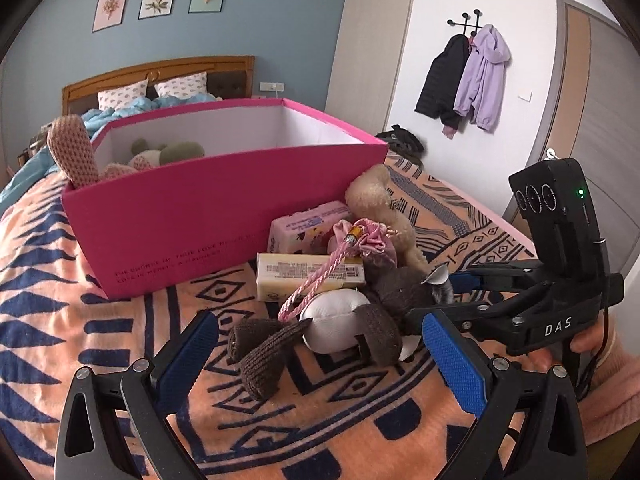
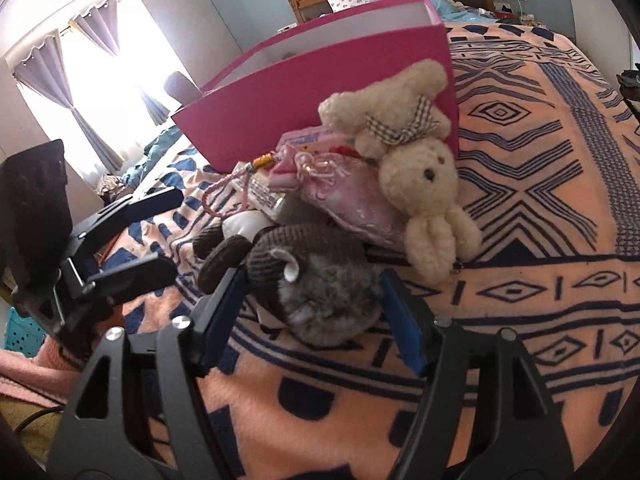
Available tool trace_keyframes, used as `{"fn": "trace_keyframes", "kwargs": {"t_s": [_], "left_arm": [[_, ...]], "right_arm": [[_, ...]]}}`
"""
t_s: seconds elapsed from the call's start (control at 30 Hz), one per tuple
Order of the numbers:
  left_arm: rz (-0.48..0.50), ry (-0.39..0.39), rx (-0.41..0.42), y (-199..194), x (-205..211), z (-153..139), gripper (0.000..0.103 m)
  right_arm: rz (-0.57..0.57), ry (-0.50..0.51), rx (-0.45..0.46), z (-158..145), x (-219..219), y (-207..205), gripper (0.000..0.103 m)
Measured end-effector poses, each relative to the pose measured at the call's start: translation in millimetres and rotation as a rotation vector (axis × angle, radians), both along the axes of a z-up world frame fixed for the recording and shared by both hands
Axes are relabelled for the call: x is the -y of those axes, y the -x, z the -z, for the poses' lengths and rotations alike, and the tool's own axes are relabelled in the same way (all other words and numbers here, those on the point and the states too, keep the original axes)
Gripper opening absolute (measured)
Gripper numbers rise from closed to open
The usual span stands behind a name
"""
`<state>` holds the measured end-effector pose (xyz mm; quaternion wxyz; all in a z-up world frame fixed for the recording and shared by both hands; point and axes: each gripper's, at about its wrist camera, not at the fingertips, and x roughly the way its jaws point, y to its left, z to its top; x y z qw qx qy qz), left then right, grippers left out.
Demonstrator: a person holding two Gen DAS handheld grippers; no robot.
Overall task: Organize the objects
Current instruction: 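Close both grippers on the dark grey mouse plush and lift it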
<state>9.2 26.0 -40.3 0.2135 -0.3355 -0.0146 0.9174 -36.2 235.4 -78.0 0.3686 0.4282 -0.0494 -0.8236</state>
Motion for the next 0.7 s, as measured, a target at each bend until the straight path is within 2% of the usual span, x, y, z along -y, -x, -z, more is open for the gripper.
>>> {"fn": "trace_keyframes", "kwargs": {"t_s": [0.1,0.2,0.3,0.47,0.7], "left_arm": [[0.000,-0.001,0.014,0,1,4,0.103],[0.006,-0.012,0.026,1,2,6,0.103],[0.007,-0.015,0.029,1,4,7,0.103],[0.025,-0.025,0.034,0,3,8,0.103],[0.109,-0.038,0.029,-9,-9,5,0.102]], "right_arm": [[0.009,0.016,0.015,3,3,4,0.070],[0.015,0.023,0.020,6,4,5,0.063],[0.018,0.039,0.029,6,-1,5,0.061],[0.012,0.029,0.014,0,-10,-3,0.060],[-0.010,0.036,-0.011,-16,-24,-17,0.060]]}}
